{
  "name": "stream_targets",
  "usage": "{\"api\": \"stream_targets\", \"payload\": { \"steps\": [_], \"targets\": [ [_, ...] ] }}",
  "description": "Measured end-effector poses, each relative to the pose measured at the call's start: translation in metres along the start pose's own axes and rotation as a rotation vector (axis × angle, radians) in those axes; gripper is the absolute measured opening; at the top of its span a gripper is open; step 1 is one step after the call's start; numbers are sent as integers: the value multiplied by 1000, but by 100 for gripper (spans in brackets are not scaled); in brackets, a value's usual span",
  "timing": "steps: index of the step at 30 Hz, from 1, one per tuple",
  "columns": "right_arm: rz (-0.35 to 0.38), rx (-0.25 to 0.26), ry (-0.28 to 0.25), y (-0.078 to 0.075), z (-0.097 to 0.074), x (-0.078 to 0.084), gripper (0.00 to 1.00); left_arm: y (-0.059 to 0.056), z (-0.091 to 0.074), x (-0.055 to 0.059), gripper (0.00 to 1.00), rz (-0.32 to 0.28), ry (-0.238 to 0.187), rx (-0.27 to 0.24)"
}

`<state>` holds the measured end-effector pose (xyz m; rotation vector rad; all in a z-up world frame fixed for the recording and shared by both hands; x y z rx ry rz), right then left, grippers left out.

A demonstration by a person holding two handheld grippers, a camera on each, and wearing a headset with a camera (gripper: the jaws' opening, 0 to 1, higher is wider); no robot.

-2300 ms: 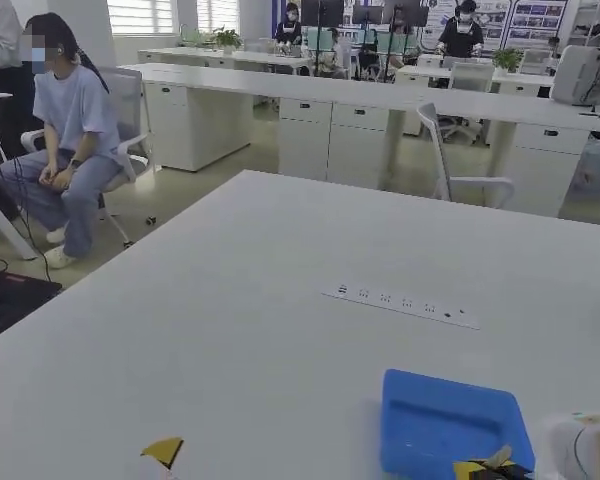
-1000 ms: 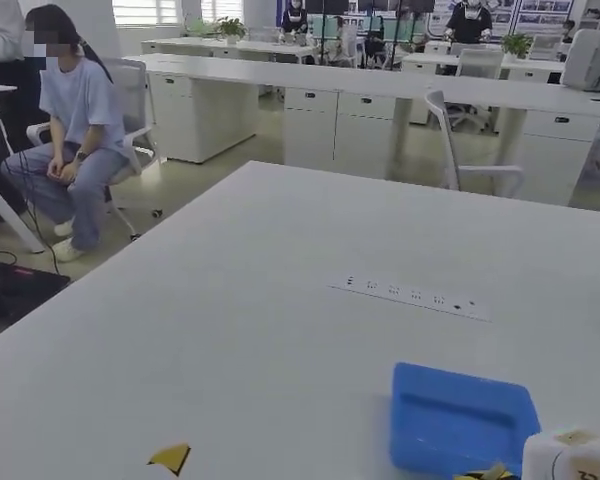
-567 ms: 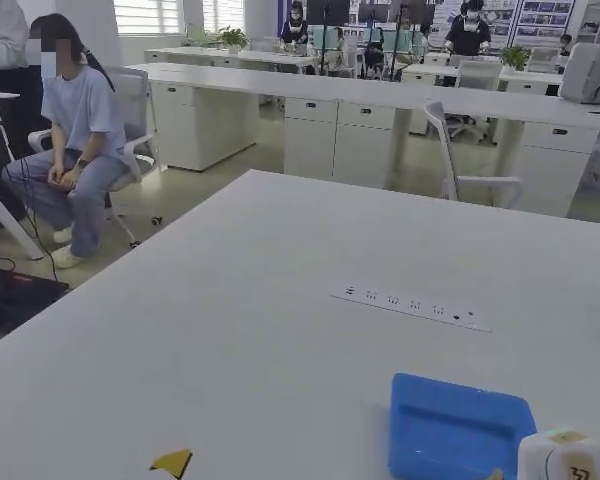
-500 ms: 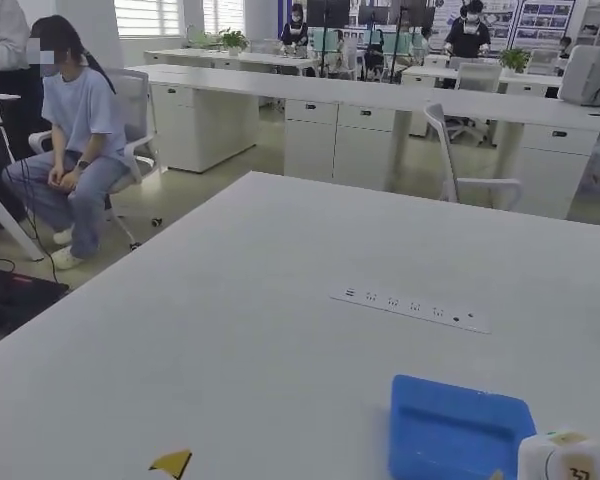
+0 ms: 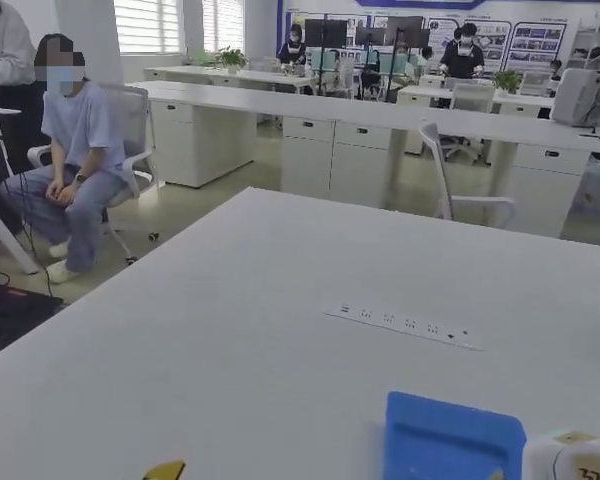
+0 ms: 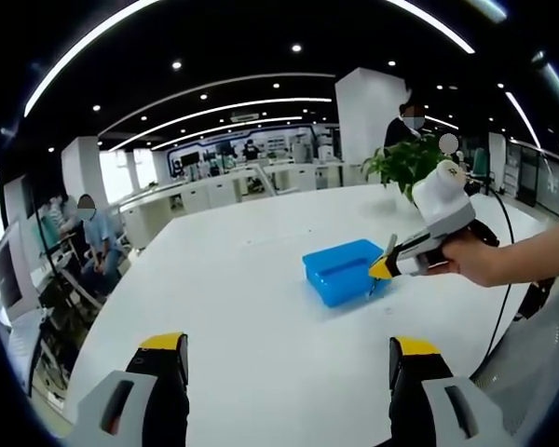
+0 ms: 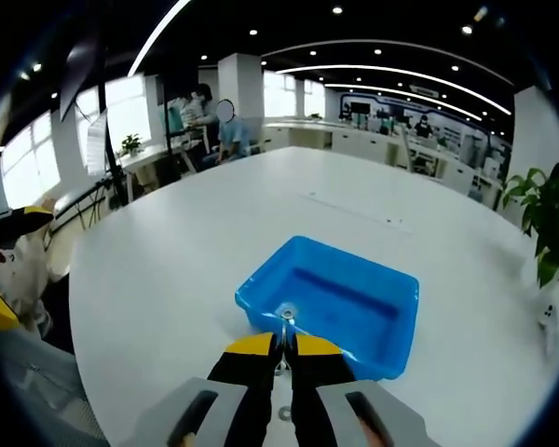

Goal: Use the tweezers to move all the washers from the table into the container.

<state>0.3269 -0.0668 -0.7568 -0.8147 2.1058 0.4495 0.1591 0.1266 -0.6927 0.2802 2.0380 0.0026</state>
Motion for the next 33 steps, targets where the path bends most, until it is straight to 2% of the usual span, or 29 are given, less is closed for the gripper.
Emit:
{"api": "stream_targets", "payload": {
  "steps": [9, 19, 27, 33],
  "targets": [
    [8, 8, -49, -6, -4, -19, 2, 0, 1, -2, 91, 5, -1, 1],
    [36, 37, -105, -24, 2, -40, 2, 3, 4, -2, 91, -4, 6, -8],
    [44, 56, -110, -38, 16, -45, 2, 7, 7, 1, 91, -9, 18, -15],
    [57, 61, -78, -45, 32, -38, 2, 7, 9, 3, 91, -10, 30, -15]
  ]
}}
Point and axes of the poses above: the centre of the closed fingertips' face, and the gripper's own axes: z roughly forward along the fingers, y roughly to its left, x roughly out of its underside, the point moved 7 cm from there along -z, roughly backward along the fingers, and after that the axes turned 1 degree about z, right-handed, at the moved point
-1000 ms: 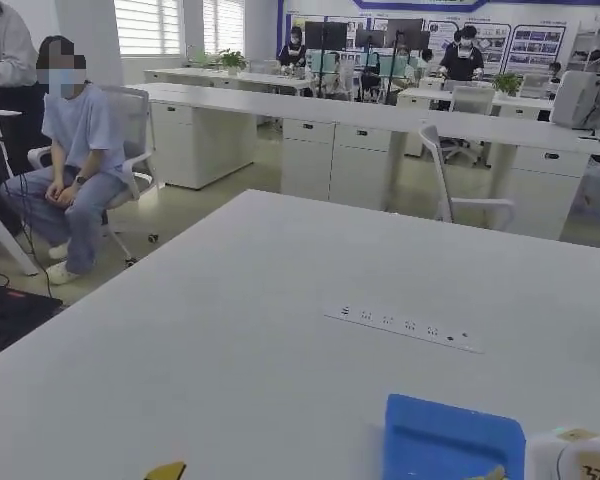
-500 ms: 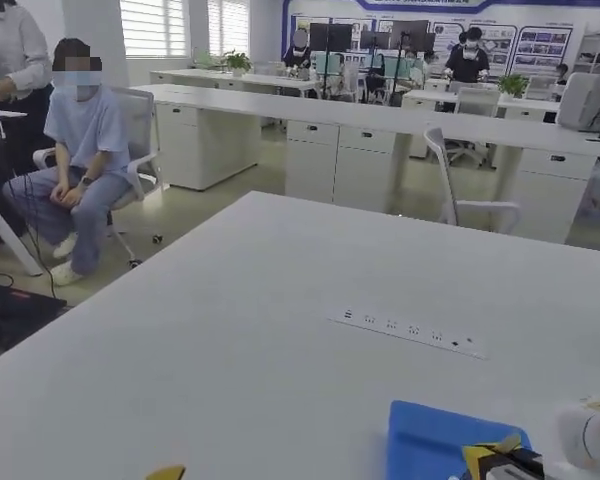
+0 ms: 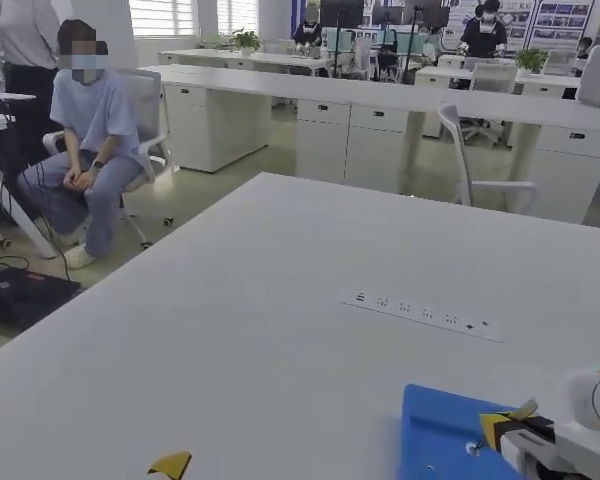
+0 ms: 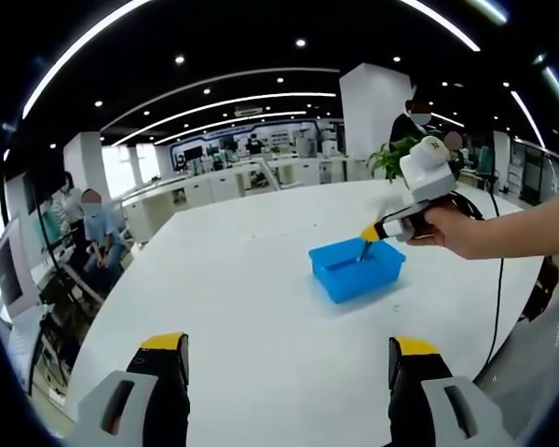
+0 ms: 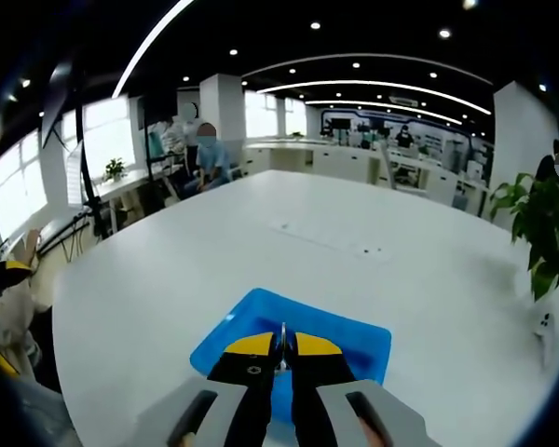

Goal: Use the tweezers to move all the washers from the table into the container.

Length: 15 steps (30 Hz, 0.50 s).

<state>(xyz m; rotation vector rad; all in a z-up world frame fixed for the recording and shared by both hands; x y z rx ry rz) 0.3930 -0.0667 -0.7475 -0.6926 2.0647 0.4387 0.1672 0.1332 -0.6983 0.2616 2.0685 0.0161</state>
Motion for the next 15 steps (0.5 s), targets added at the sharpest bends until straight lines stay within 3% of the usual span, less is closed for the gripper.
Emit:
{"api": "stream_targets", "payload": {
  "steps": [15],
  "targets": [
    [-6, -4, 70, 0, 15, 18, 2, -1, 6, 3, 90, 0, 13, 6]
  ]
}}
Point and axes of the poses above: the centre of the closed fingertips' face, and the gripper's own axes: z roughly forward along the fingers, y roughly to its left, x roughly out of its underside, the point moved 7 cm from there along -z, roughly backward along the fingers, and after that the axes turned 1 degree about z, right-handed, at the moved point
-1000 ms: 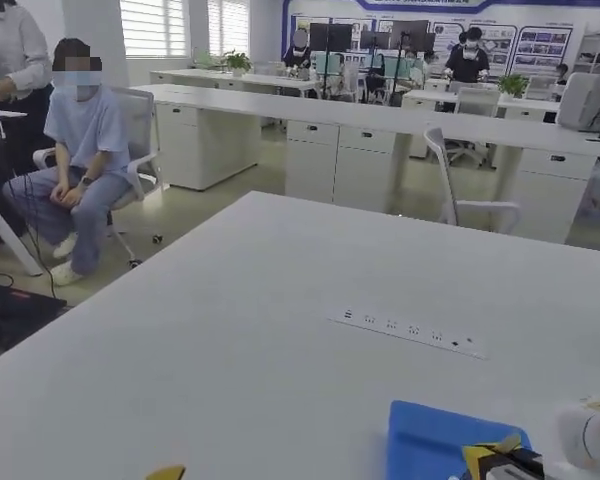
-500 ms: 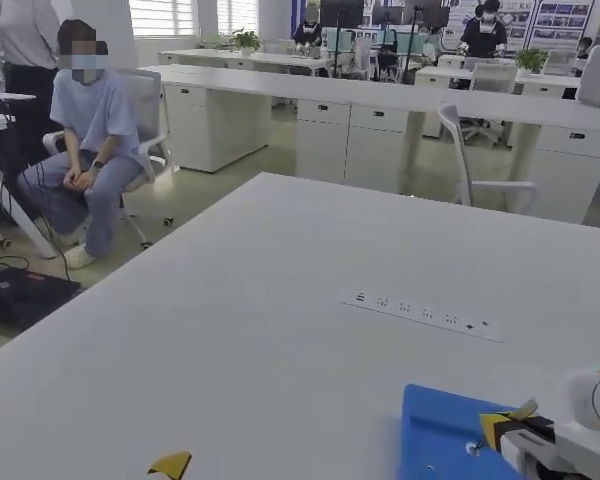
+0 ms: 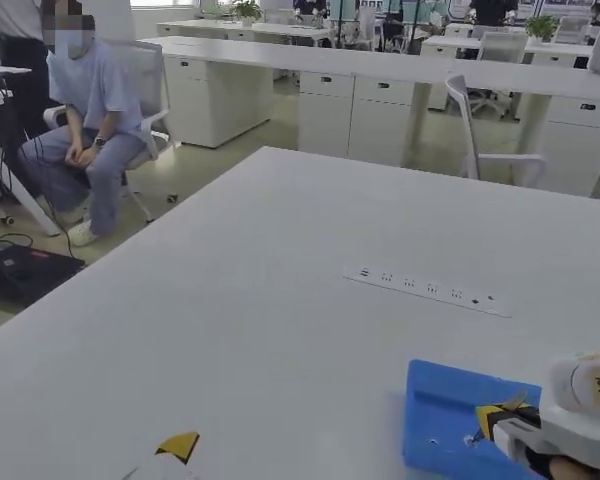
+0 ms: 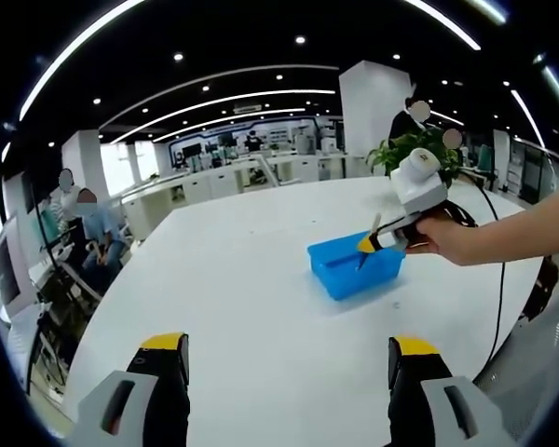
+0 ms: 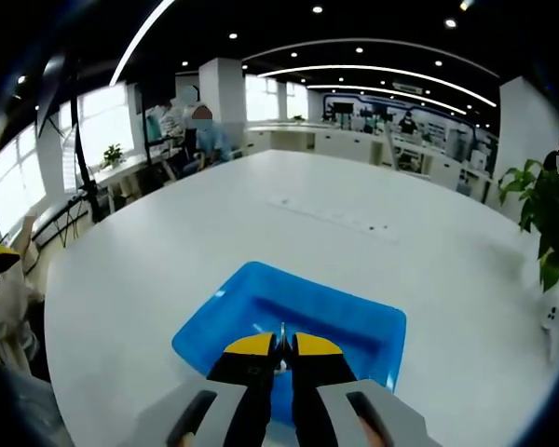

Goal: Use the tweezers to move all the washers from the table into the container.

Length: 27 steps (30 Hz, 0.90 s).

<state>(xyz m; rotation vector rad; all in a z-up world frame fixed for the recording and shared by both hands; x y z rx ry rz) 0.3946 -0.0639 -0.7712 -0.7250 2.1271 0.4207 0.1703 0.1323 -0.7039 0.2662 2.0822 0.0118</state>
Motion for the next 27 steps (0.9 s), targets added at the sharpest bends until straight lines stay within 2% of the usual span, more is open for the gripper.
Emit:
{"api": "stream_targets", "payload": {
  "steps": [27],
  "targets": [
    [9, -12, 15, 3, 8, 6, 3, 4, -1, 0, 90, 1, 12, -12]
  ]
}}
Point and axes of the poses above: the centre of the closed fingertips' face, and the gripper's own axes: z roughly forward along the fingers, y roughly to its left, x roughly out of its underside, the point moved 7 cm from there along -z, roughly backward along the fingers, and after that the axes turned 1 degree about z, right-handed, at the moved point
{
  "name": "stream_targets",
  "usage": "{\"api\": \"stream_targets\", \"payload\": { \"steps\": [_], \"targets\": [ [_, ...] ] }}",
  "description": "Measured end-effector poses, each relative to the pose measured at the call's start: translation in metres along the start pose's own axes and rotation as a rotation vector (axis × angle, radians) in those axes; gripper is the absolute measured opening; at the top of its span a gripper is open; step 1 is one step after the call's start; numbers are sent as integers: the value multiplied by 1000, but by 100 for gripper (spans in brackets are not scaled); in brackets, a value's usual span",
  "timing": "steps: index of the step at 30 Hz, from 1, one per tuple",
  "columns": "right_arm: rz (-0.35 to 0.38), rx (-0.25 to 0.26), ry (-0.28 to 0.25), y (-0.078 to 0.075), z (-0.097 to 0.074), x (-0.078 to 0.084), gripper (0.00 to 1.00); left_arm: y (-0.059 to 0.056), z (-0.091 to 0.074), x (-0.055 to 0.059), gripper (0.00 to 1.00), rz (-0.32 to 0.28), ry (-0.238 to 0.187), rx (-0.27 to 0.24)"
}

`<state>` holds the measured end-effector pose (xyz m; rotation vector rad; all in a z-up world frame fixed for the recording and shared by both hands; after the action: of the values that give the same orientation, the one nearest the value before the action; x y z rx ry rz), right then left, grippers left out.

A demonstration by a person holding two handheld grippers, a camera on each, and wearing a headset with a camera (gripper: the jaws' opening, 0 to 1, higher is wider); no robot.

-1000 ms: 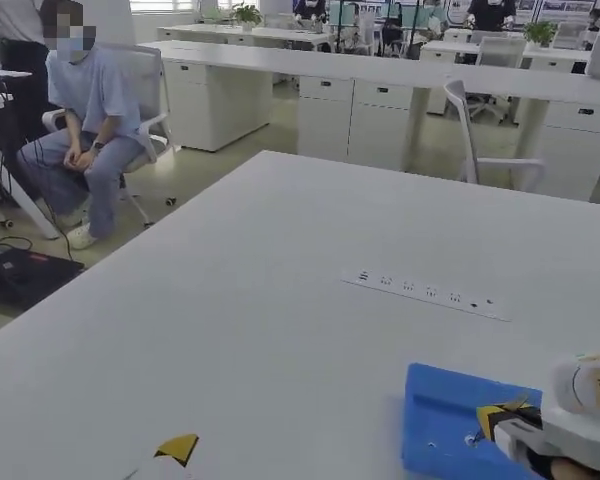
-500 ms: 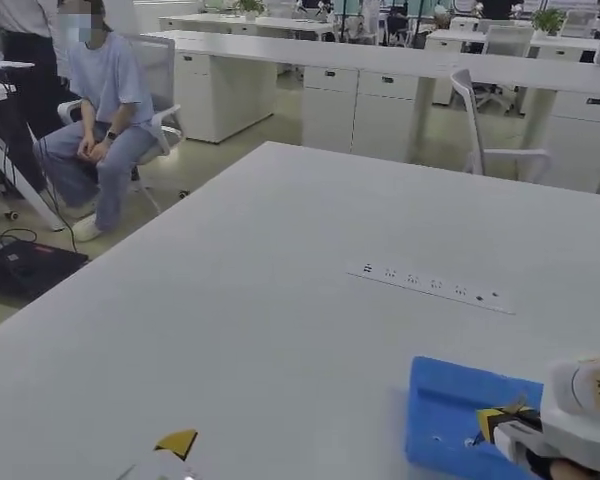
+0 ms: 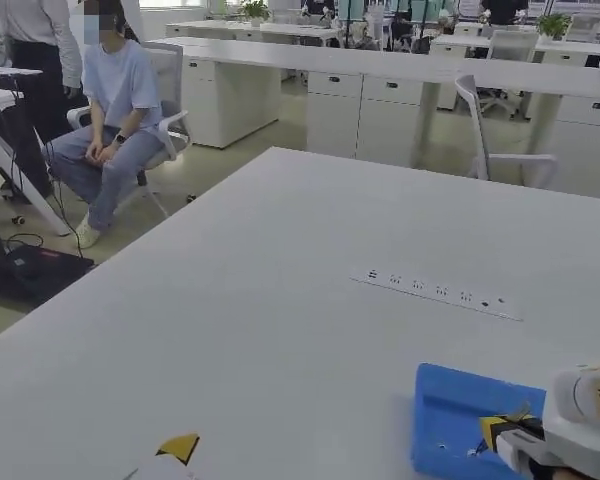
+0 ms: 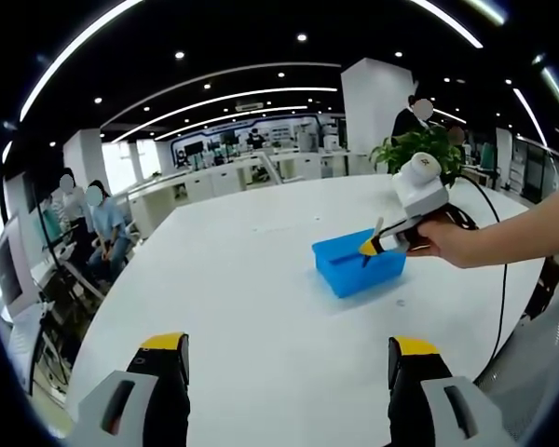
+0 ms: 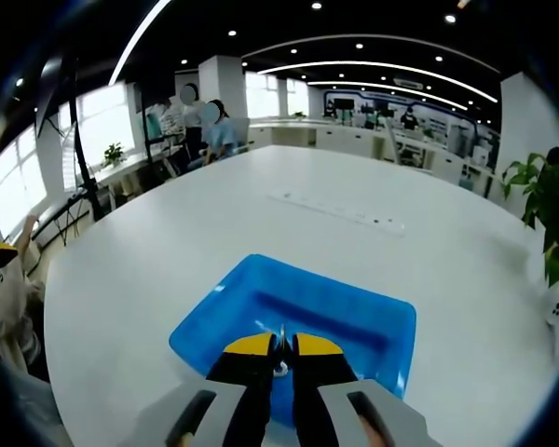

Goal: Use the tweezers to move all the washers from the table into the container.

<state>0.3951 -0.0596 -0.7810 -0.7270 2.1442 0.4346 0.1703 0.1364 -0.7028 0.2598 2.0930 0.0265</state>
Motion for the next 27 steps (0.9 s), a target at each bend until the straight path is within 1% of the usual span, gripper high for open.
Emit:
{"api": "stream_targets", "payload": {
  "steps": [6, 12, 18, 22, 23, 27],
  "targets": [
    [0, 2, -16, 0, -4, -3, 3, -1, -1, -1, 90, -1, -5, -1],
    [17, -3, -60, 2, -21, -10, 3, -3, -3, -3, 90, 6, -16, 4],
    [26, -4, -108, 7, -48, -9, 3, -5, -5, -6, 90, 13, -29, 8],
    [21, 1, -131, 12, -68, -3, 3, -8, -6, -8, 90, 20, -39, 14],
    [24, 2, -136, 15, -75, -2, 3, -9, -7, -8, 90, 22, -40, 15],
    [45, 7, -146, 17, -90, 6, 3, -12, -8, -10, 90, 32, -49, 22]
  ]
}}
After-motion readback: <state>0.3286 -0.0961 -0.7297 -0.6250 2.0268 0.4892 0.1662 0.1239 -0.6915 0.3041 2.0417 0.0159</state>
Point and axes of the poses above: the centre of the closed fingertips' face, and the gripper's own axes: z roughly forward along the fingers, y roughly to its left, x roughly out of its underside, the point moved 7 cm from there along -z, roughly backward along the fingers, and after that the axes turned 1 degree about z, right-handed, at the moved point
